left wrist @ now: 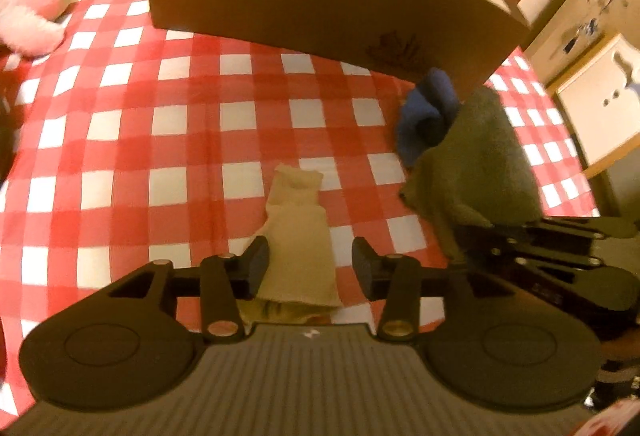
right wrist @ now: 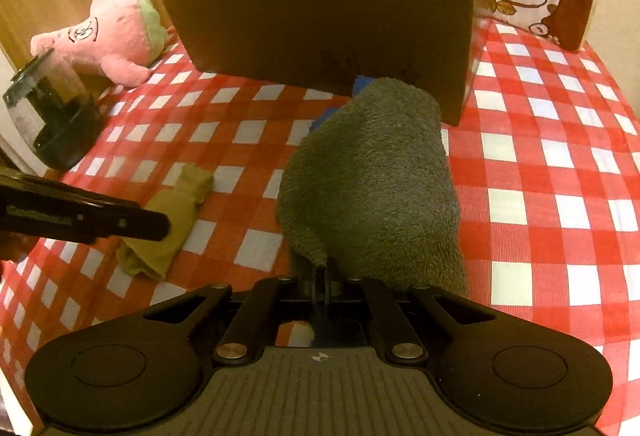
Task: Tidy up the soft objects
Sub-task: 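Lift the beige sock and the cloths with both grippers over the box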
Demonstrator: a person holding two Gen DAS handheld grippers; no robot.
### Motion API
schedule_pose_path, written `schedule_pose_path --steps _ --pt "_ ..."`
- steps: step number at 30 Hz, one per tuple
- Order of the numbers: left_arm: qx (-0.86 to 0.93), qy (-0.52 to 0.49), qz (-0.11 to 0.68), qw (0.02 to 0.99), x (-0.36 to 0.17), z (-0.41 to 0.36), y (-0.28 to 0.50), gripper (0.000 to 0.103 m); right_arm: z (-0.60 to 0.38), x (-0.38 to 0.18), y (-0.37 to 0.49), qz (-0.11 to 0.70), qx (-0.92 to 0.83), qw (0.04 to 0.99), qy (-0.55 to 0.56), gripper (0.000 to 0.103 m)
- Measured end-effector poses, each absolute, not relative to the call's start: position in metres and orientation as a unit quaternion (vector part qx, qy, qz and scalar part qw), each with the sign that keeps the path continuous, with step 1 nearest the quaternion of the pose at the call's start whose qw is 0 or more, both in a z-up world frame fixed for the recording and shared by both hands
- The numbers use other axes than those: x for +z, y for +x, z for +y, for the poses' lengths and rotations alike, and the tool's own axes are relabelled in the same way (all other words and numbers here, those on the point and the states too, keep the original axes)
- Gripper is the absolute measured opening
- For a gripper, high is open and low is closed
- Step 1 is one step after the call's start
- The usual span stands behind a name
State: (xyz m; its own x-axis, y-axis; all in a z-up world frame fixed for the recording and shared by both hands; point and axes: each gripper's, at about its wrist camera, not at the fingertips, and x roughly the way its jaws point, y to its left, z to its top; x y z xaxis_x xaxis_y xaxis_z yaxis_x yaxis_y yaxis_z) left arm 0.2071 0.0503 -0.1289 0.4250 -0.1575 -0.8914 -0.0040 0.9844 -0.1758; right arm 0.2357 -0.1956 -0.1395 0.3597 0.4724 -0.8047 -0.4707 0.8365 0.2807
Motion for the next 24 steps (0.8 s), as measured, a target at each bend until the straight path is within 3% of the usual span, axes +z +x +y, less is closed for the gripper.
schedule_pose_path --steps 4,5,6,8,14,19,24 --pt "-0.033 -0.041 0.539 0.841 -0.137 0.045 0.213 0.042 -0.201 -0.135 0.233 0.502 0.282 0.817 0.006 0.01" --pt "-0.031 -0.033 0.541 0.84 -0.14 0.045 0.213 0.042 -0.203 -0.133 0.232 0.504 0.281 0.817 0.005 0.022" --pt "-0.031 -0.031 0.542 0.839 -0.142 0.046 0.214 0.041 -0.205 -0.131 0.229 0.505 0.281 0.816 0.005 0.04" --pt "-0.034 -0.029 0.538 0.842 -0.143 0.047 0.215 0.041 -0.211 -0.126 0.224 0.501 0.277 0.819 0.01 0.061" --pt "-0.034 -0.039 0.534 0.844 -0.143 0.054 0.222 0.017 -0.235 -0.112 0.216 0.504 0.268 0.821 0.008 0.066" --pt "-0.033 -0.055 0.535 0.842 -0.144 0.059 0.227 0.015 -0.266 -0.094 0.224 0.49 0.233 0.84 0.021 0.069" --pt "-0.034 -0.055 0.536 0.842 -0.144 0.06 0.228 0.015 -0.284 -0.075 0.243 0.445 0.203 0.871 0.044 0.081"
